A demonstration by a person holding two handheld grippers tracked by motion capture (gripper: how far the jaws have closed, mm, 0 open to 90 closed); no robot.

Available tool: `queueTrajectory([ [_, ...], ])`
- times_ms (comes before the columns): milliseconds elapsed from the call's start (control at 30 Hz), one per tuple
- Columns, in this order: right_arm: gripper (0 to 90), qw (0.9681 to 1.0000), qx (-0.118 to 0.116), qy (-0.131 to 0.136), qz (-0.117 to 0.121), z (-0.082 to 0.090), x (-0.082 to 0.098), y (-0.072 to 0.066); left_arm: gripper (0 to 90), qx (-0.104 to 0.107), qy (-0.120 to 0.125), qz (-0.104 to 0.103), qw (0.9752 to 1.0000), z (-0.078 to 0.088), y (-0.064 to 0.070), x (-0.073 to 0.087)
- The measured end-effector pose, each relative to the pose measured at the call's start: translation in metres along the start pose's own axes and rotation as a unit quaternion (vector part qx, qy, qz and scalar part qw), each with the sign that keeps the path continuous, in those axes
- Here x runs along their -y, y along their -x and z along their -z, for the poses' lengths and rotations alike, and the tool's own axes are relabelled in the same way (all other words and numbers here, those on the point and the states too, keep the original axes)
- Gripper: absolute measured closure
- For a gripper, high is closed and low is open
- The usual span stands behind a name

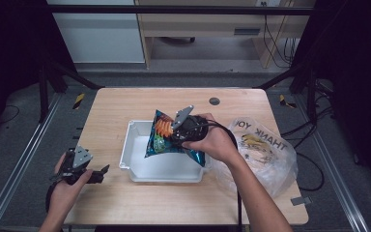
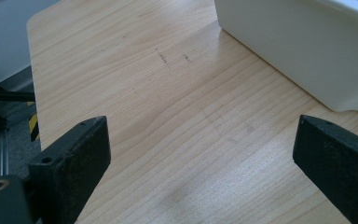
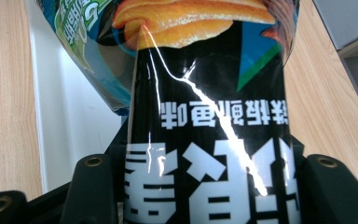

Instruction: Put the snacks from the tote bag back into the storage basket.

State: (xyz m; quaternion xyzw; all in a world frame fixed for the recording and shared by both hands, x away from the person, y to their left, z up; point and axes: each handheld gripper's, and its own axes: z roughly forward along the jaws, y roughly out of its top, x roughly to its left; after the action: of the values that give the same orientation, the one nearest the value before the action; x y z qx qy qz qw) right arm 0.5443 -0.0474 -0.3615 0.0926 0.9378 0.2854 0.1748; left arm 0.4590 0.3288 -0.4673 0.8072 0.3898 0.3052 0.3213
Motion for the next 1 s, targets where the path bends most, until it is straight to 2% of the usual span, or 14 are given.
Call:
queueTrajectory([
  [433,43.5,0.9998,-0.013,0.001,0.012,-0.014,-0.007,-0.004,3.6,0.0,-0.001,-0.002,1.0,0.0,-0.001,0.0],
  [1000,43.5,0.9994,-0.022,-0.012,0.024,-0.031,-0.011,-0.007,3.6,0.0,0.001,-0.001,1.0,0.0,-0.001,0.0],
])
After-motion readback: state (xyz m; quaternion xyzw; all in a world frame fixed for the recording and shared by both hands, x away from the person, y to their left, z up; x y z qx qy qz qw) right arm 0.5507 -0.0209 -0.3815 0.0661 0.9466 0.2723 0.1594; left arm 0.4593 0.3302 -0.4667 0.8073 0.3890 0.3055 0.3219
